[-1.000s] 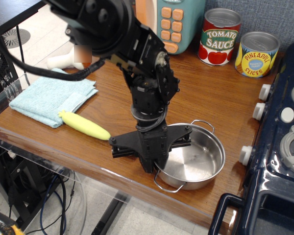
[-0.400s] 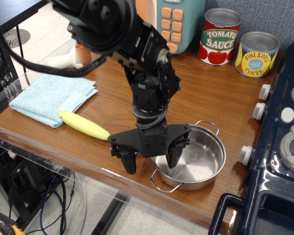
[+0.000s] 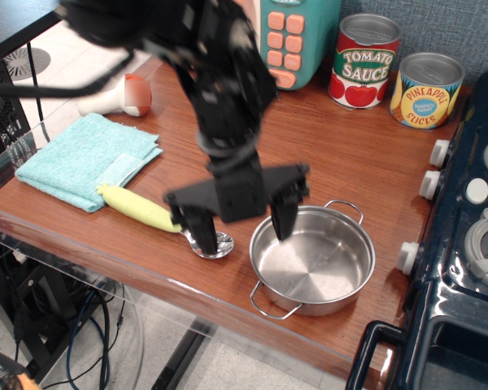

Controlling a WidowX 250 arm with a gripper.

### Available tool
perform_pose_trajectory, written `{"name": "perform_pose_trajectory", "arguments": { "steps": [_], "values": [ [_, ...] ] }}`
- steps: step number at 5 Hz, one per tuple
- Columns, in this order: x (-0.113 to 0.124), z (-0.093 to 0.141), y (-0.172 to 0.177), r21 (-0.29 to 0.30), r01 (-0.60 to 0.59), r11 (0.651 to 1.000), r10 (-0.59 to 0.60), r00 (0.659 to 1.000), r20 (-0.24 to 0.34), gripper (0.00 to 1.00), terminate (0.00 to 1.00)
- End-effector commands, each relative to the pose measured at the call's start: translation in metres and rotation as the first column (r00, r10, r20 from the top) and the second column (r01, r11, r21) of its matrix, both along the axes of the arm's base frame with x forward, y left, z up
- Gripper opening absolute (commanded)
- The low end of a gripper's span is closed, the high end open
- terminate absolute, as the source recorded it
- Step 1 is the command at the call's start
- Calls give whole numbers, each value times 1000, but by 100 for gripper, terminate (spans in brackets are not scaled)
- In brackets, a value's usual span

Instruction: Move the pot to the opposite corner near the spoon

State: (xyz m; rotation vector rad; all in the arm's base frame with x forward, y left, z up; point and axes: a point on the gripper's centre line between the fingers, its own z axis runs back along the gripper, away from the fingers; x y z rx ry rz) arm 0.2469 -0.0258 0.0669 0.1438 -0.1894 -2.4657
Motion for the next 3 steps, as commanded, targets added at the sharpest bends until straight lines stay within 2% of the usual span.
{"name": "perform_pose_trajectory", "arguments": {
  "steps": [1, 2, 3],
  "values": [
    [4, 22, 13, -27, -3, 1000, 5, 999, 48, 100, 0],
    [4, 22, 13, -27, -3, 1000, 5, 999, 48, 100, 0],
    [4, 22, 13, -27, -3, 1000, 5, 999, 48, 100, 100]
  ]
}}
